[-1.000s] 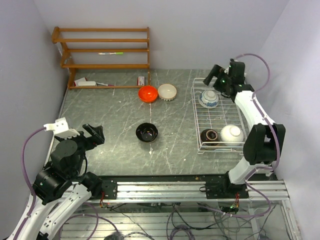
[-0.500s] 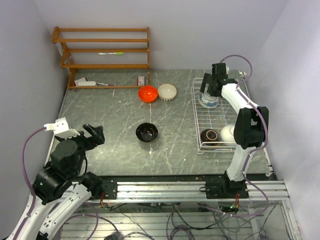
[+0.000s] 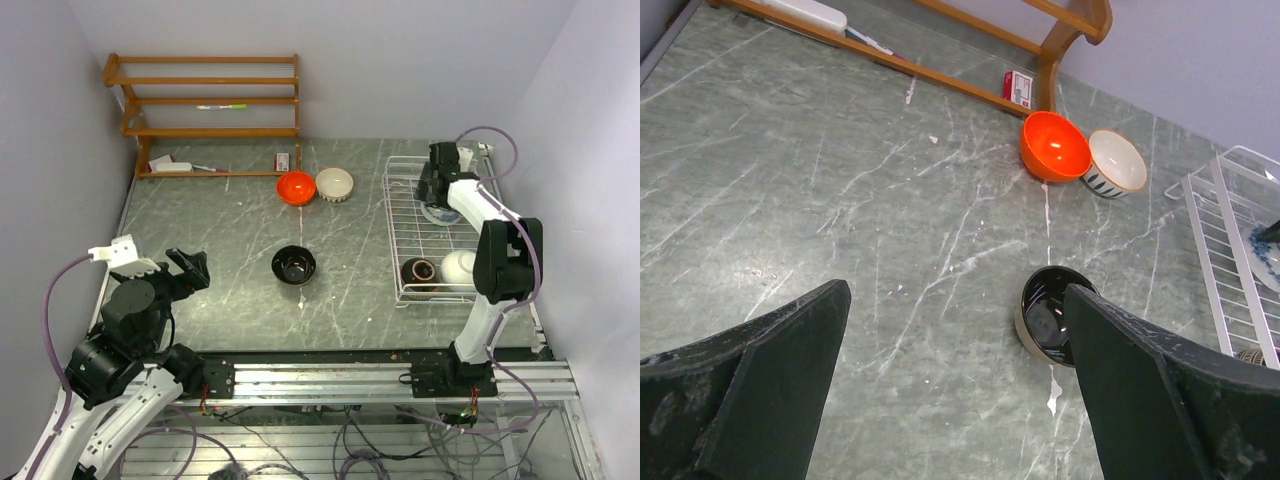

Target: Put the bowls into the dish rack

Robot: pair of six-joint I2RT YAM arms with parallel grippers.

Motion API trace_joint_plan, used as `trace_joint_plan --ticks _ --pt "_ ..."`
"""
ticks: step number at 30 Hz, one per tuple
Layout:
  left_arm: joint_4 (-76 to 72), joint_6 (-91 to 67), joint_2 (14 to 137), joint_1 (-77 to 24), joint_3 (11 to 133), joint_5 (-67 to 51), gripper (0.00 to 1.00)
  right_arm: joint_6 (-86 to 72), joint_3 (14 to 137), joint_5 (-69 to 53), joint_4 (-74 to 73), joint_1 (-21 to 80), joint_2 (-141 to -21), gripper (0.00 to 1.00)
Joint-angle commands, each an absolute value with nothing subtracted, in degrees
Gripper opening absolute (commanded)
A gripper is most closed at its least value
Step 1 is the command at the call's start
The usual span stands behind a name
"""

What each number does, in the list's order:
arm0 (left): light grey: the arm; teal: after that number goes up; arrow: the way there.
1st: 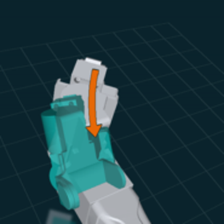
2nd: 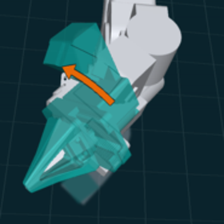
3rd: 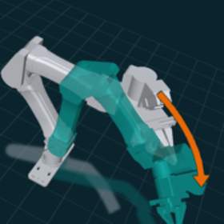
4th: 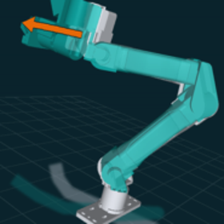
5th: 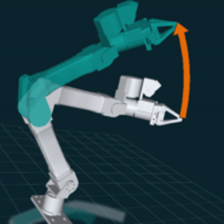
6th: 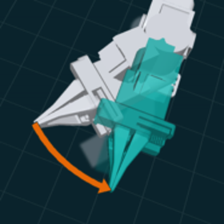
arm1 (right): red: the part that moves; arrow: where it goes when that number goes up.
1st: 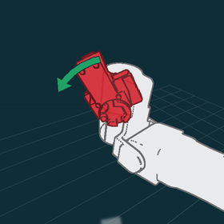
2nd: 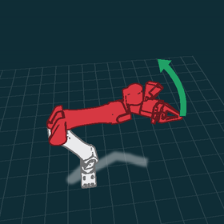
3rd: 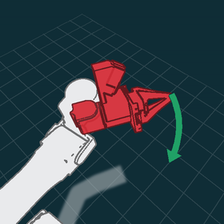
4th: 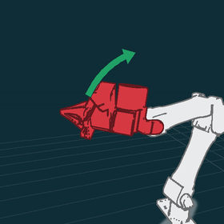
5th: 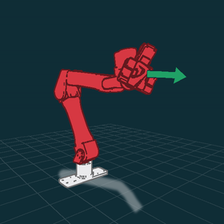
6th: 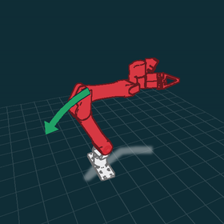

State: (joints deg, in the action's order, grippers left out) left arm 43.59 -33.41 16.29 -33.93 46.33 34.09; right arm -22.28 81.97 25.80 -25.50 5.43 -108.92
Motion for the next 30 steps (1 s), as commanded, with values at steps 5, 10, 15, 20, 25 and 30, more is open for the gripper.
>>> trace_joint_plan --ticks 5,10,15,20,25,30 --pt "41.97 -32.39 17.2 -34.34 46.84 32.13 0.99 -28.15 68.65 31.28 -24.04 -1.11 -97.1 1.0" --pt "42.01 -32.45 17.17 -34.31 46.83 32.14 0.99 -27.26 64.98 25.32 -22.09 -1.16 -88.86 1.0" --pt "42.18 -32.78 16.63 -34.35 46.78 32.67 0.99 -25.07 65.18 20.09 -20.29 -1.14 -83.97 1.0" --pt "42.52 -33.04 16.75 -34.36 46.85 33.21 0.99 -23.26 72.45 19.12 -19.35 -1.25 -90.4 1.0" --pt "42.76 -33.25 16.81 -34.32 46.86 33.65 0.99 -21.19 79.79 15.22 -17.18 -1.9 -99.86 1.0" --pt "42.96 -33.39 16.83 -34.35 47.0 34.01 0.99 -20.29 78.58 9.81 -10.56 -2.33 -101.63 1.0"
